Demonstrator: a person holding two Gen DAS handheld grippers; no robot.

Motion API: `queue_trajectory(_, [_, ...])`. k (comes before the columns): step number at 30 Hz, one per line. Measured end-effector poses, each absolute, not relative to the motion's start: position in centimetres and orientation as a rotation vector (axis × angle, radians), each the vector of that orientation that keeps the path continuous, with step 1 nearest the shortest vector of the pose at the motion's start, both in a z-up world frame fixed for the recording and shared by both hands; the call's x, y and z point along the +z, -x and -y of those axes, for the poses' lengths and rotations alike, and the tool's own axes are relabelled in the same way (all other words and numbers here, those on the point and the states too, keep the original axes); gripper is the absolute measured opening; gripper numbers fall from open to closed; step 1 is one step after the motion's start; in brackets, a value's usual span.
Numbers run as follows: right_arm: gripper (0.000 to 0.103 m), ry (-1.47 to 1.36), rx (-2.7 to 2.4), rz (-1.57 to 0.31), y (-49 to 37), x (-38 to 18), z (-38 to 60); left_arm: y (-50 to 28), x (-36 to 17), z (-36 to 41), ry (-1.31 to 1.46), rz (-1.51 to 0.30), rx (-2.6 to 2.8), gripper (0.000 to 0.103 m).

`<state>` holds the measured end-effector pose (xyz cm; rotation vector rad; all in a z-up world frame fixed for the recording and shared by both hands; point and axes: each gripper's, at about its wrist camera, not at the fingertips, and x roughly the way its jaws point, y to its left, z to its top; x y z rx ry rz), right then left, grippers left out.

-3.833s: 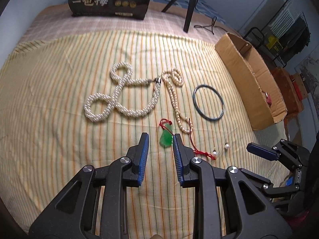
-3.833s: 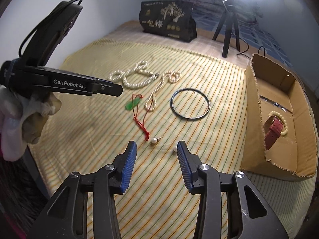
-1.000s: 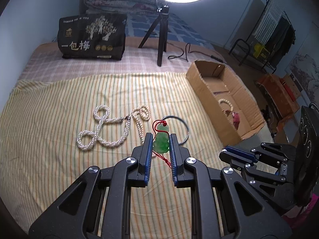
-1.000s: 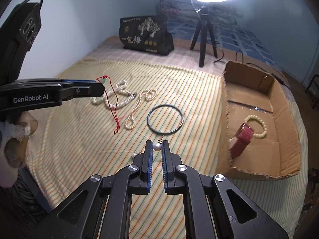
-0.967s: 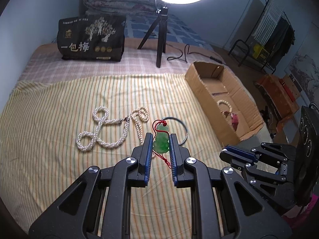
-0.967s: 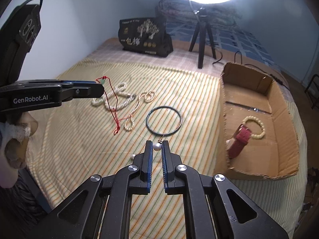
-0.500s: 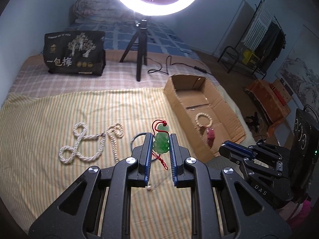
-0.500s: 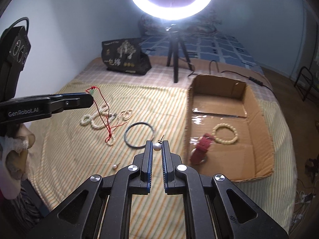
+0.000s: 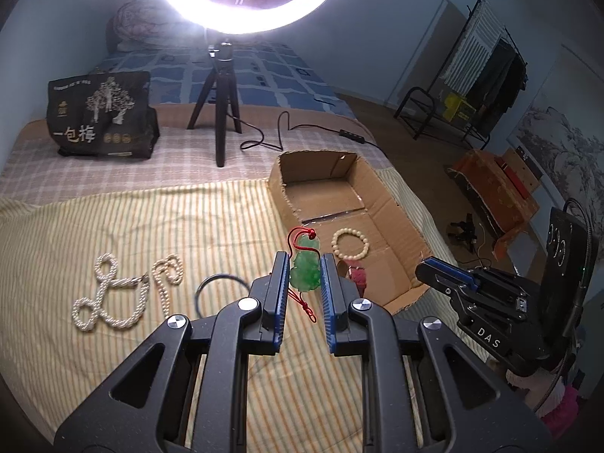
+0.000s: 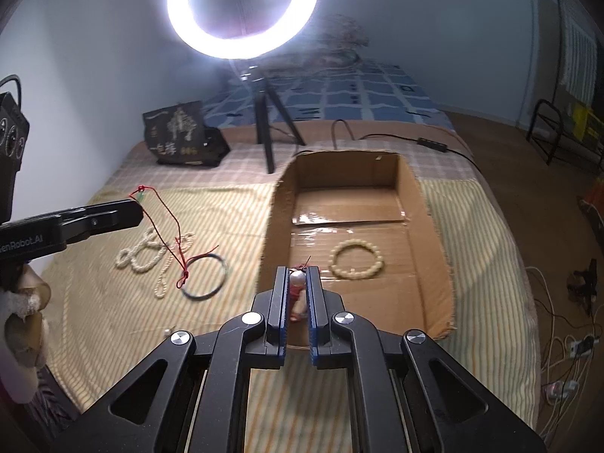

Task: Organize jewelry
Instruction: 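Carry the pendant and earring over the box with both tools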

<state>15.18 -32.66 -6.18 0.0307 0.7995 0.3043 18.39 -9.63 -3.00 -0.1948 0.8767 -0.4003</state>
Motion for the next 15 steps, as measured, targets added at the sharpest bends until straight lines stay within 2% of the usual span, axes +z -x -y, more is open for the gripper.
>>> queue_trajectory(15, [0.007, -0.056, 0.264, -0.836, -16.9, -7.7, 35.3, -22.4, -2.7, 13.5, 0.190, -0.857, -0.421, 0.015])
